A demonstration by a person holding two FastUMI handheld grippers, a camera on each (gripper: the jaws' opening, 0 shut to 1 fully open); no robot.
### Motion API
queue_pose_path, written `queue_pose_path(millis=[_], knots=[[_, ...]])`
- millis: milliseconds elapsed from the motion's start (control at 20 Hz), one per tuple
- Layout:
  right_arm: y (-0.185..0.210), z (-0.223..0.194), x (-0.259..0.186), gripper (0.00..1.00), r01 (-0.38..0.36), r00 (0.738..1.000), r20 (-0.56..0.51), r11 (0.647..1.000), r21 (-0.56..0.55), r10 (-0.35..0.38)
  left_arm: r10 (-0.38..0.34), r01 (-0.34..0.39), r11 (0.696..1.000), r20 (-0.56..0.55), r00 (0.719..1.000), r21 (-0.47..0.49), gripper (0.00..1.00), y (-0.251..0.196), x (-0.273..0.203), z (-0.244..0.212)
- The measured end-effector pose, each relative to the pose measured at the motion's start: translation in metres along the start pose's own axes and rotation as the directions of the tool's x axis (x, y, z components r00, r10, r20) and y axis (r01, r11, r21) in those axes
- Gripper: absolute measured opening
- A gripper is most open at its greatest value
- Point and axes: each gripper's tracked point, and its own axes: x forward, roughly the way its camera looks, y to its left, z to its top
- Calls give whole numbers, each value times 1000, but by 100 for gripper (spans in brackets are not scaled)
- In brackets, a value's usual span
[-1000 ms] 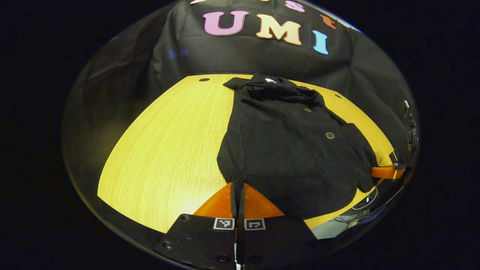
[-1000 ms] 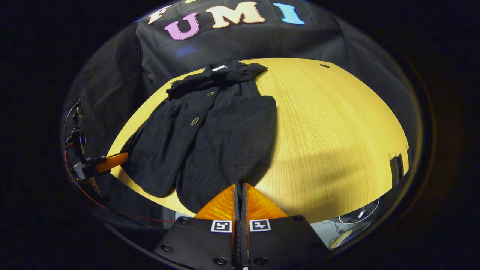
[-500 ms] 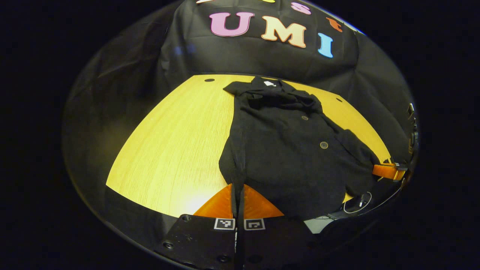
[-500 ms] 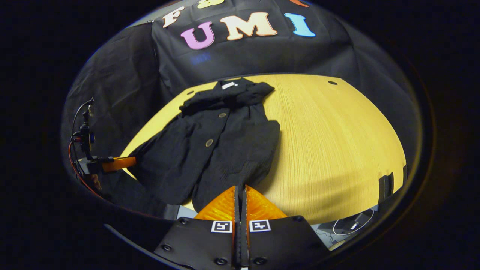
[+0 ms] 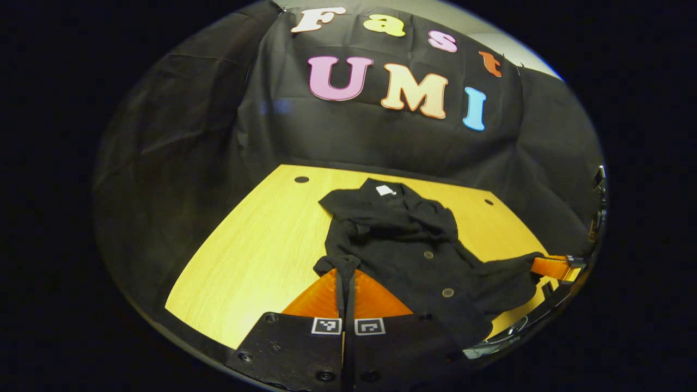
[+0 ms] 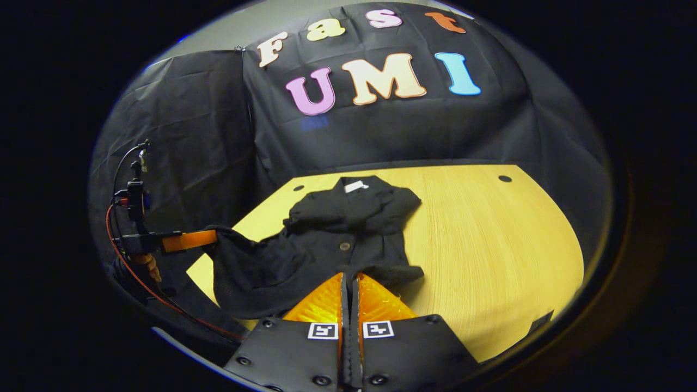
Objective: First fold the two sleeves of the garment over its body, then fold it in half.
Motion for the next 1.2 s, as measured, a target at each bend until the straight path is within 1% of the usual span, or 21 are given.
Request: queue_pose_path(millis=[350,500,550,600,650,900,1200], knots=[[1,78,40,2,34,995,93,999,-35,-30,-8,6,1000,73,997,19,0,15,55,62],[1,110,59,2,50,990,133,998,-42,-44,-17,12,999,94,995,51,0,22,81,84],[0,118,65,0,56,989,142,997,-43,-50,-19,14,998,99,995,54,0,24,89,92],[-2,125,73,0,64,988,147,997,-44,-57,-26,21,998,104,994,54,0,24,98,99],[-4,132,79,2,72,986,152,996,-43,-65,-28,22,998,108,994,52,0,26,107,105],[-20,164,117,2,111,980,171,993,-28,-105,-53,46,997,116,992,59,0,30,148,126],[-47,185,167,2,178,972,153,984,-1,-176,-77,68,995,120,990,79,0,31,206,143]])
